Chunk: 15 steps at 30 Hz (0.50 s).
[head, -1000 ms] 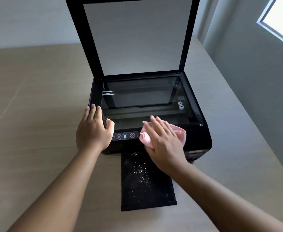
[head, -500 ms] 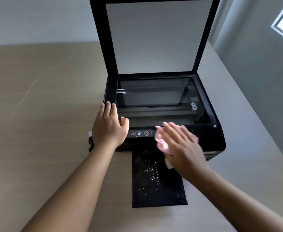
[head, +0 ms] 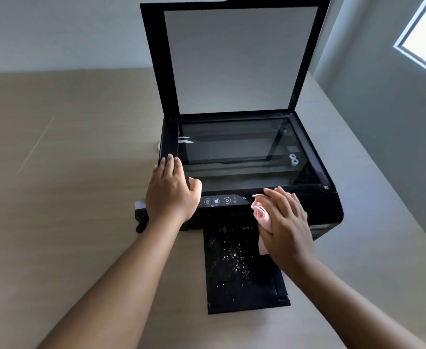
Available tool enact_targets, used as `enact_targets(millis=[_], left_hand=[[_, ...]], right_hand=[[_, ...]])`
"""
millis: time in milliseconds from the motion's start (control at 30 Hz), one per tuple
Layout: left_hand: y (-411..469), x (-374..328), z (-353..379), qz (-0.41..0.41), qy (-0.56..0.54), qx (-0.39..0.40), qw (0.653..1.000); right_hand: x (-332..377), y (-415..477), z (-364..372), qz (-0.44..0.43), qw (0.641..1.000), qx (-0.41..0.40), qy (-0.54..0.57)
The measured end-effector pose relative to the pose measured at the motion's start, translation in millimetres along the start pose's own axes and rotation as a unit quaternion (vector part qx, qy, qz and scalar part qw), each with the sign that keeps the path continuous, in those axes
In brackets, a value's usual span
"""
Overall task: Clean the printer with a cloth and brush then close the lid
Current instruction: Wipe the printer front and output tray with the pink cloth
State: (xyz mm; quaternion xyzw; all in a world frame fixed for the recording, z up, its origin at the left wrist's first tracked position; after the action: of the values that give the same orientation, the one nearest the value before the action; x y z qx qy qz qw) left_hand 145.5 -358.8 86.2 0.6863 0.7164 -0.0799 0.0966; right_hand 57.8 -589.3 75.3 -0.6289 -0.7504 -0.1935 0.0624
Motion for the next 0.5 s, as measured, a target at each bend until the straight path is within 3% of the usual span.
enact_targets(millis=[100, 233, 300, 367, 433, 500], left_hand=[[-0.4, -0.6, 1.1, 0.003, 0.001, 0.002, 1.000], [-0.9, 0.7, 0.7, 0.004, 0.000, 0.002, 1.000], [-1.0, 1.0, 0.3, 0.006, -0.003, 0.000, 1.000], [-0.2, 0.8, 0.6, 0.008, -0.003, -0.002, 1.000], [0.3, 1.4, 1.5, 0.008, -0.002, -0.001, 1.000], [0.4, 2.2, 2.2, 0.008, -0.001, 0.000, 1.000]], right_hand=[[17.2, 5.5, 7.9, -0.012, 0.999, 0.024, 0.033], [-14.4, -2.1, -8.9, -0.032, 0.995, 0.051, -0.085], [-30.9, -6.8, -33.7, 0.008, 0.997, 0.010, -0.082], [-44.7, -12.2, -60.2, 0.069, 0.996, -0.050, -0.001], [-62.6, -18.0, -82.9, 0.133, 0.981, -0.118, 0.083], [-82.0, -24.5, -100.2, 0.184, 0.961, -0.184, 0.093]])
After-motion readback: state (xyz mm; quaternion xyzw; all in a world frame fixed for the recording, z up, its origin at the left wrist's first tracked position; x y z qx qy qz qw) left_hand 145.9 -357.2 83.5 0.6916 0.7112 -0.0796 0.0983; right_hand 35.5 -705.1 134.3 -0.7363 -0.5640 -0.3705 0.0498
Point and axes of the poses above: each hand's wrist, its own y-axis towards the middle knuckle, its own z-axis out of the palm, x = y × z, the point moved 7 cm from there along y, towards the middle knuckle, and after that the axes turned 8 degrees about x, right-handed, at the moved point
